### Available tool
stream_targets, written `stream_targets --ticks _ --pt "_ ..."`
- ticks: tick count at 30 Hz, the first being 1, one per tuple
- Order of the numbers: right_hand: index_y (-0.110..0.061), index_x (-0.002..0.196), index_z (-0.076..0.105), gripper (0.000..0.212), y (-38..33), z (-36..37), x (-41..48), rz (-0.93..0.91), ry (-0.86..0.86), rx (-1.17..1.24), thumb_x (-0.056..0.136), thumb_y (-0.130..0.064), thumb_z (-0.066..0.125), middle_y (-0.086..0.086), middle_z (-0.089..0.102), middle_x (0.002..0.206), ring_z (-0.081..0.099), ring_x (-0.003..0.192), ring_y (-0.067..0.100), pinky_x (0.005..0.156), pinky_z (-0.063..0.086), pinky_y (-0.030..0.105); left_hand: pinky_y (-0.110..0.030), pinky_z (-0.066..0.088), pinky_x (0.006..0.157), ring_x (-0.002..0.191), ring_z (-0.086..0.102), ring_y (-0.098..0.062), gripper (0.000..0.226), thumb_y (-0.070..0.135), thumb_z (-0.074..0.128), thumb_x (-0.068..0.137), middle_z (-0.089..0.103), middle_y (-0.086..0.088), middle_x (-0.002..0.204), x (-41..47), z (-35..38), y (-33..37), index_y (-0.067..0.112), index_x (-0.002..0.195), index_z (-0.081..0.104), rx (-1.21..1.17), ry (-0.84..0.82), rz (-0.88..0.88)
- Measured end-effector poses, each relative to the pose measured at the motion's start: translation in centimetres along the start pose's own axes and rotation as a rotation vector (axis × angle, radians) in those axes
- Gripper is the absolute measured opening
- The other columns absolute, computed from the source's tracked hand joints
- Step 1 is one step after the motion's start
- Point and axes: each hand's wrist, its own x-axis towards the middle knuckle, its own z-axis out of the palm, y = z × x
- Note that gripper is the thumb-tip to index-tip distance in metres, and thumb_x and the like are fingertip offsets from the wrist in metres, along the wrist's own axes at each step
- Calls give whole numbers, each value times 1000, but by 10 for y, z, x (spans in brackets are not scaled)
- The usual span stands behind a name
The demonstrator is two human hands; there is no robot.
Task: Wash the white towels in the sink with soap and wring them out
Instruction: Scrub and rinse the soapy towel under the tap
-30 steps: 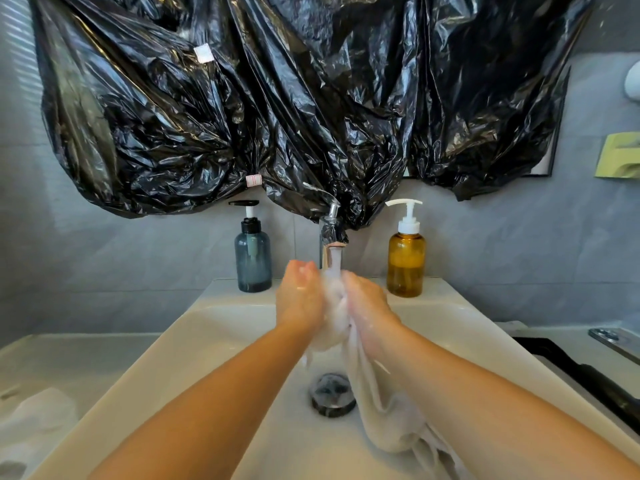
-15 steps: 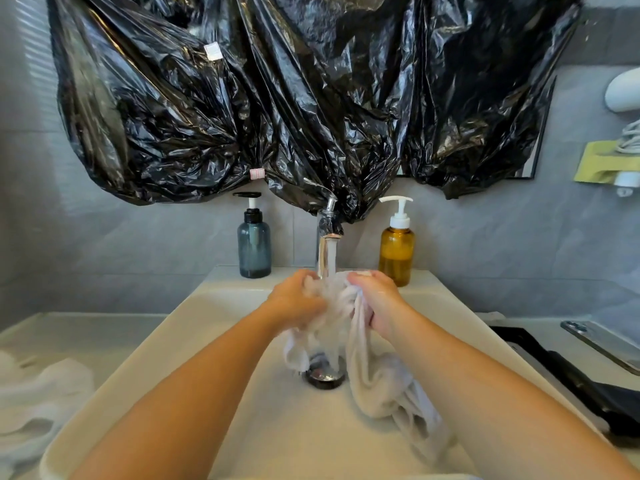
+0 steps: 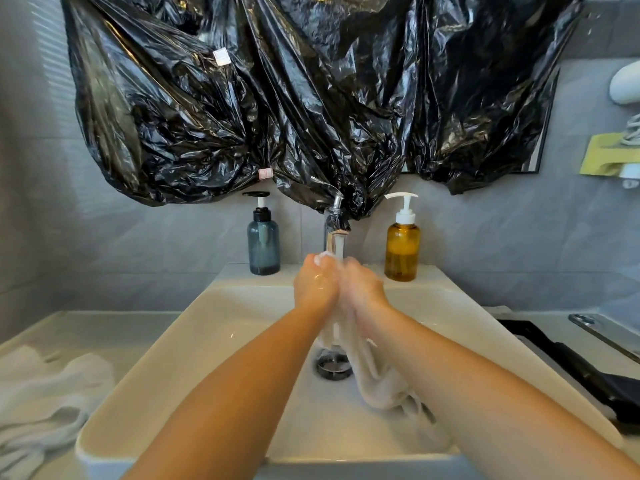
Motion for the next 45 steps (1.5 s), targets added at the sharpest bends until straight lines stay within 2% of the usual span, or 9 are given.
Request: stream_targets --ticks 4,6,12,16,26,31,35,40,45 --pt "-17 98 70 32 6 -13 -4 159 -133 22 95 -46 57 6 66 75 59 64 21 44 43 23 -36 53 72 81 56 -29 34 20 32 100 55 -7 78 17 -14 -3 16 72 50 -12 -3 -81" --pt "-19 97 68 33 8 -20 -1 171 -90 26 97 -48 52 7 66 75 59 64 20 47 44 24 -48 54 90 88 60 -35 25 24 36 94 58 -14 86 16 -19 -3 17 77 54 -161 -23 -139" --pt "-25 123 61 55 16 -33 12 177 -186 117 89 -68 55 11 73 105 71 94 30 79 60 42 -33 42 64 77 51 -28 8 22 48 67 49 -12 79 0 -9 15 18 69 55 -556 -97 -165" --pt "-26 132 49 73 20 -43 12 159 -369 115 73 -46 85 13 69 116 71 98 31 72 59 40 -31 47 64 76 53 -26 27 20 47 72 53 -12 81 8 -8 6 8 93 59 -607 -108 -170" --pt "-25 114 61 19 13 -47 18 27 123 353 96 -22 63 8 69 96 69 75 23 55 56 29 -33 59 68 88 68 -23 56 34 75 83 65 -12 110 -5 -20 -7 18 130 49 -336 -631 -339" --pt "-35 103 60 17 14 -52 20 15 147 377 96 -20 57 11 69 107 70 90 32 76 61 45 -43 60 80 96 66 -29 44 12 62 94 58 -14 115 1 -19 -7 14 133 42 -503 -437 -298" --pt "-25 109 69 32 8 -43 14 51 16 417 95 -4 50 12 64 106 67 91 37 62 62 44 -44 59 70 97 63 -30 37 25 51 102 54 -12 122 7 -18 -5 29 135 38 -752 -238 -280" --pt "-4 94 63 11 2 -24 -2 141 -175 161 91 -15 61 16 60 72 56 56 24 52 46 31 -42 56 76 103 63 -28 36 51 29 103 62 -12 121 7 -15 -12 29 124 48 -583 -209 -277" --pt "-16 86 64 25 7 -12 5 53 44 34 95 -38 53 9 67 86 65 85 28 77 55 39 -40 60 69 82 72 -30 45 49 41 97 73 -13 97 -3 -5 -3 14 117 62 -466 -275 -350"
